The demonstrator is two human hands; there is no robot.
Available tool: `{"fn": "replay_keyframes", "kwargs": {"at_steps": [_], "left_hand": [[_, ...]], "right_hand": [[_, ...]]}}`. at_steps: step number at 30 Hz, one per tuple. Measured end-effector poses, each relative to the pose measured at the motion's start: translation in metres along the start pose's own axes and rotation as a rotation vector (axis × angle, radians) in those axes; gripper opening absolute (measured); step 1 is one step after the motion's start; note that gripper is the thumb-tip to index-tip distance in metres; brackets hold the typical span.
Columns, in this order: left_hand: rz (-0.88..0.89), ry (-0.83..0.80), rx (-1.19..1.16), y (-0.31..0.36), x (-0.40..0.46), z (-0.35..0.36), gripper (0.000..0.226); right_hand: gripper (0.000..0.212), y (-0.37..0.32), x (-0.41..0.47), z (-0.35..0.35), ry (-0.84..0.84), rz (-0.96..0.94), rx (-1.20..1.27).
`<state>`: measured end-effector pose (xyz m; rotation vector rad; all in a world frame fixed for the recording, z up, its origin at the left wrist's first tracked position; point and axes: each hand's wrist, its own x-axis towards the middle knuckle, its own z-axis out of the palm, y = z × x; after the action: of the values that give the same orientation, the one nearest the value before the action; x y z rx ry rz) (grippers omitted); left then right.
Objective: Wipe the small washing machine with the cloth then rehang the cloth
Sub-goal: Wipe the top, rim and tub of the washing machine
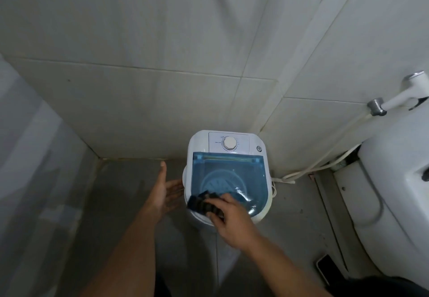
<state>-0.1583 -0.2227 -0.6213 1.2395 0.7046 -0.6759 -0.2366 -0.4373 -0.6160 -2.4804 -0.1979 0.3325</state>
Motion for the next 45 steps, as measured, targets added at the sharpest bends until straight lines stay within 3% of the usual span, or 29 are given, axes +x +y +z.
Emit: {"fn": "replay_keyframes", "kwargs": {"at_steps": [2, 3, 6, 9, 12, 14, 18, 21, 23, 27, 29, 32, 35, 37, 39, 41, 43, 45], "left_hand": [[-0.009, -0.013, -0.022, 0.000, 0.000, 0.000, 0.095], [-0.013, -0.020, -0.043, 0.000, 0.000, -0.001, 0.094], [0.004, -0.019, -0.045, 0.000, 0.002, -0.003, 0.102], [-0.006, -0.006, -0.013, 0.000, 0.002, -0.005, 0.103], [-0.012, -0.040, -0.027, 0.000, 0.000, -0.006, 0.093], [-0.022, -0.054, -0.039, 0.001, 0.000, -0.009, 0.097], [-0.025, 0.007, -0.108, 0.005, 0.002, -0.016, 0.105], [0.026, 0.117, -0.210, 0.008, 0.004, -0.018, 0.101], [0.074, 0.199, -0.287, 0.010, 0.008, -0.025, 0.097], [0.109, 0.292, -0.429, 0.011, 0.015, -0.043, 0.098], [0.104, 0.263, -0.443, 0.009, 0.011, -0.044, 0.099], [0.085, 0.197, -0.416, 0.006, 0.001, -0.038, 0.098], [0.069, 0.177, -0.367, 0.007, -0.004, -0.032, 0.098], [0.057, 0.171, -0.339, 0.009, -0.006, -0.028, 0.097], [0.060, 0.171, -0.325, 0.010, -0.006, -0.026, 0.098], [0.063, 0.167, -0.318, 0.011, -0.006, -0.026, 0.100], [0.065, 0.178, -0.320, 0.014, -0.005, -0.028, 0.100], [0.071, 0.191, -0.322, 0.016, -0.004, -0.028, 0.098]], "right_hand": [[0.034, -0.019, 0.028, -0.032, -0.277, -0.042, 0.240], [0.033, -0.028, 0.047, -0.049, -0.291, -0.054, 0.275], [0.029, -0.040, 0.119, -0.095, -0.014, -0.041, 0.316], [0.036, -0.030, 0.186, -0.111, 0.283, 0.000, 0.100], [0.042, -0.014, 0.212, -0.087, 0.286, 0.004, -0.249], [0.041, -0.011, 0.209, -0.059, 0.244, -0.107, -0.463], [0.036, -0.019, 0.186, -0.021, 0.294, -0.342, -0.486], [0.037, -0.026, 0.152, -0.008, 0.164, -0.528, -0.483], [0.035, -0.038, 0.124, -0.004, -0.040, -0.568, -0.434], [0.029, -0.065, 0.079, -0.027, -0.485, -0.268, 0.064], [0.027, -0.064, 0.073, -0.051, -0.556, -0.151, 0.248], [0.022, -0.050, 0.086, -0.088, -0.340, -0.060, 0.367], [0.019, -0.031, 0.116, -0.117, 0.100, -0.045, 0.241], [0.029, -0.022, 0.132, -0.122, 0.295, -0.041, 0.145], [0.037, -0.014, 0.135, -0.107, 0.278, -0.075, 0.048], [0.038, -0.008, 0.126, -0.068, 0.152, -0.155, -0.193], [0.036, -0.004, 0.108, -0.026, 0.123, -0.308, -0.431], [0.035, -0.004, 0.087, 0.001, 0.107, -0.474, -0.474]]}}
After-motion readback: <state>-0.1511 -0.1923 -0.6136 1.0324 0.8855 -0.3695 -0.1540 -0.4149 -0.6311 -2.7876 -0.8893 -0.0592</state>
